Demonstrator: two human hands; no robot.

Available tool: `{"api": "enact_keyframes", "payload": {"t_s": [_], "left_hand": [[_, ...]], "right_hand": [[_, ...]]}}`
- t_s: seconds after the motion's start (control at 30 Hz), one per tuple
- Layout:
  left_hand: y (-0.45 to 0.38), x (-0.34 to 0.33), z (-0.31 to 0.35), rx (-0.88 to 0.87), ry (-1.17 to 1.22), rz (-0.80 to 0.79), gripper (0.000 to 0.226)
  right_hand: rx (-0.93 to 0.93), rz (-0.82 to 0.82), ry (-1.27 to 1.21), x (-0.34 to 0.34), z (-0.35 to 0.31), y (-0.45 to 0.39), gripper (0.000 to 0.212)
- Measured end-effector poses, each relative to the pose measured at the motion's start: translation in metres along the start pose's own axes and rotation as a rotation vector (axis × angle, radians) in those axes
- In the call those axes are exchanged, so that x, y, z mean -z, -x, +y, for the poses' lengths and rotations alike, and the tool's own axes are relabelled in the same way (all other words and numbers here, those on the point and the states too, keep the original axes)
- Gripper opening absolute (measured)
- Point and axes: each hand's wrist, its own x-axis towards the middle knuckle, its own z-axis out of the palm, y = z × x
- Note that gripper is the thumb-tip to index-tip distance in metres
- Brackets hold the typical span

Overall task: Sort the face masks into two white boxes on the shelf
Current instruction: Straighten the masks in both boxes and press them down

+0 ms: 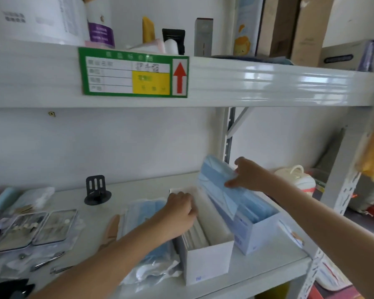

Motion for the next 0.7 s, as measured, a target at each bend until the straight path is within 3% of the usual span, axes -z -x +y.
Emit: {"api": "enact_keyframes", "payload": {"t_s": [0.07, 0.13, 0.23, 0.43, 0.7], "left_hand": [[-0.005, -0.005, 0.012, -0.064, -0.021, 0.048, 0.049], [-0.013, -0.011, 0.024, -0.081, 0.005, 0.062, 0.042], [-0.024, -0.019, 0.049, -0.124, -0.064, 0.027, 0.035], [-0.051, -0.043, 0.113, -0.094, -0.21, -0.057, 0.037], [-0.068, -0.055, 0.139, 0.083, -0.266, -0.211, 0.027]], "right_hand": [[0.014, -0.012, 0.055, 0.009, 0.015, -0.006, 0.024], [0.02, -0.047, 0.066, 0.02, 0.03, -0.015, 0.035], [0.052, -0.093, 0.106, 0.04, 0.05, -0.022, 0.024], [0.135, -0.154, 0.245, 0.069, 0.079, -0.041, 0.028], [0.308, -0.291, 0.322, 0.088, 0.083, -0.047, 0.036]]}}
